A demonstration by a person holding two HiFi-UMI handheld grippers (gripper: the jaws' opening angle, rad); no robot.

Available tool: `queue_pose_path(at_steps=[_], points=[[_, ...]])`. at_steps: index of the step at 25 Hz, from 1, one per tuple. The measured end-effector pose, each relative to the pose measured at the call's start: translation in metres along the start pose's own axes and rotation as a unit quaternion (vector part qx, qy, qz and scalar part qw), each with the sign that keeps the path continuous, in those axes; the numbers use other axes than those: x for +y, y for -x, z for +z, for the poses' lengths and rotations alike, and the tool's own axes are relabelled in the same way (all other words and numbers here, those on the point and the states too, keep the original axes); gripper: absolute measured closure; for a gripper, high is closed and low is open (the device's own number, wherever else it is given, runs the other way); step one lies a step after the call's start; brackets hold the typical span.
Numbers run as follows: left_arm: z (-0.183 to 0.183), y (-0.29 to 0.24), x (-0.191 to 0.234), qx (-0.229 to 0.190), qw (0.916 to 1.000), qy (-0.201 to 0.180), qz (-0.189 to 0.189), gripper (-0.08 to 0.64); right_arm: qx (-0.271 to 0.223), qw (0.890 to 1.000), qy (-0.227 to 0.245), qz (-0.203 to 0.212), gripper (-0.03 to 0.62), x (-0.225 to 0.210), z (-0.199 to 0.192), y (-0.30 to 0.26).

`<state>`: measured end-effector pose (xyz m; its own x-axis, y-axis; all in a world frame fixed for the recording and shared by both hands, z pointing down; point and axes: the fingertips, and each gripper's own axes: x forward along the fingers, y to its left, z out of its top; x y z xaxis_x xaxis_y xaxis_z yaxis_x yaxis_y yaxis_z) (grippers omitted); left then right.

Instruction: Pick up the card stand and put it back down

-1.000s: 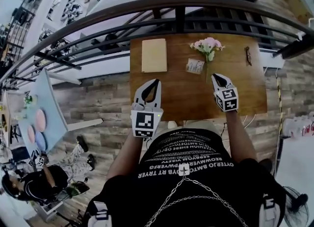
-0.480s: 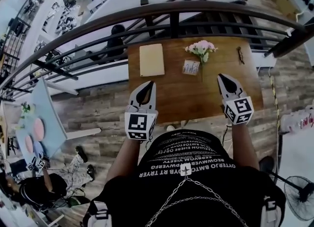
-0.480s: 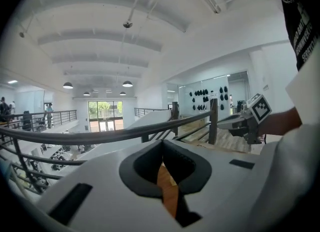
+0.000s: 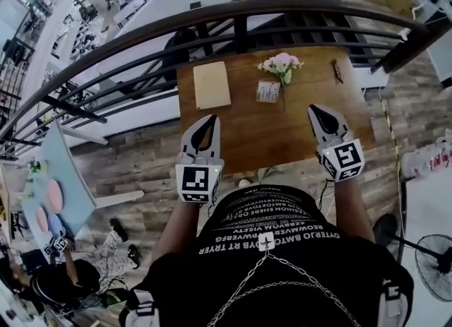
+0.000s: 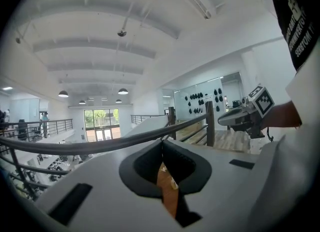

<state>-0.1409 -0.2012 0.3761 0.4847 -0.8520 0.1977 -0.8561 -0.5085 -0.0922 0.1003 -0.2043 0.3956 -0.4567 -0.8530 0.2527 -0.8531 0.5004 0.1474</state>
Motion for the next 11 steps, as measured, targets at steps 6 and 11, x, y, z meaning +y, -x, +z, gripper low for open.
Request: queue_pose_path(at_steps=[6,11], points=[[-0.006,-0.001,0.000,0.005,1.0000,-0.001,-0.007,0.532,0.012,1.000,-0.013,-0.007,0.577,0.002,-0.009,0.005],[-0.012,-0.002,0.005,0.007,1.0000,0.005,-0.001,0.532,0.015,1.000,-0.015,-0.002,0.577,0.004,-0.010,-0.006]])
